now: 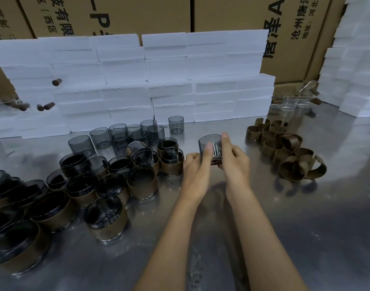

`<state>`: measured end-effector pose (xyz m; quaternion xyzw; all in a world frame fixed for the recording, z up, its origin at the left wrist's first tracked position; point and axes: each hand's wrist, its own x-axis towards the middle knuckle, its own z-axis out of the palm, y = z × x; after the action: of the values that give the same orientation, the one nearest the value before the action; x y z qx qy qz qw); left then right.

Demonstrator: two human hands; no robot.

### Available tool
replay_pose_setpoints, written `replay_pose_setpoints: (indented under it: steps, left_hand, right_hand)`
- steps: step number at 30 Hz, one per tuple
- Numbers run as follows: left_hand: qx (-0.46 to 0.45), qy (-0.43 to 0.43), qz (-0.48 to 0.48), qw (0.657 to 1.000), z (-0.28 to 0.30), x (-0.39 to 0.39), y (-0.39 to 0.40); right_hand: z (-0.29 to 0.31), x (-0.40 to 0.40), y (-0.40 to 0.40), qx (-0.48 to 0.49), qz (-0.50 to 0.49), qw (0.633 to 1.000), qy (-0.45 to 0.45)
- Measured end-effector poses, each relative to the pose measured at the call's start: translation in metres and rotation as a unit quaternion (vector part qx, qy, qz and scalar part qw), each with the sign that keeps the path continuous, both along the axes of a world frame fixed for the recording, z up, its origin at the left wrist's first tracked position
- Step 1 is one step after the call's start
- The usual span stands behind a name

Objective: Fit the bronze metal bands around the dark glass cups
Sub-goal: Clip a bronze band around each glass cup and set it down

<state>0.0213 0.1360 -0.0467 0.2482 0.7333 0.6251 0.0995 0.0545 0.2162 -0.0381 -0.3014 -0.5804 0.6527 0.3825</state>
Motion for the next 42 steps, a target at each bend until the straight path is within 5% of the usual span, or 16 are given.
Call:
replay_pose_setpoints:
  steps: [5, 20, 29, 36, 42]
  left_hand:
    - [-0.022, -0.034, -0.001, 0.999, -0.002, 0.003, 0.000]
    - [0.121, -0.063, 0.105, 0.985, -0.001, -0.003, 0.001]
    - [0.103, -0.103, 0.081, 0.986, 0.003, 0.001, -0.001]
    - [0.078, -0.085, 0.023, 0.993, 0.005, 0.003, 0.000]
    - [0.114, -0.061, 0.093, 0.987, 0.001, -0.004, 0.001]
  right_hand:
    - [0.002, 0.009, 0.004, -0.085, 0.225, 0.970, -0.023]
    - [-0.002, 0.000, -0.001, -0.005, 0.037, 0.998, -0.040]
    - [-0.002, 0.005, -0.012, -0.026, 0.238, 0.970, -0.032]
    - [-0.001, 0.005, -0.012, 0.054, 0.139, 0.987, -0.052]
    - [-0.005, -0.001, -0.011, 0.101, 0.088, 0.985, -0.106]
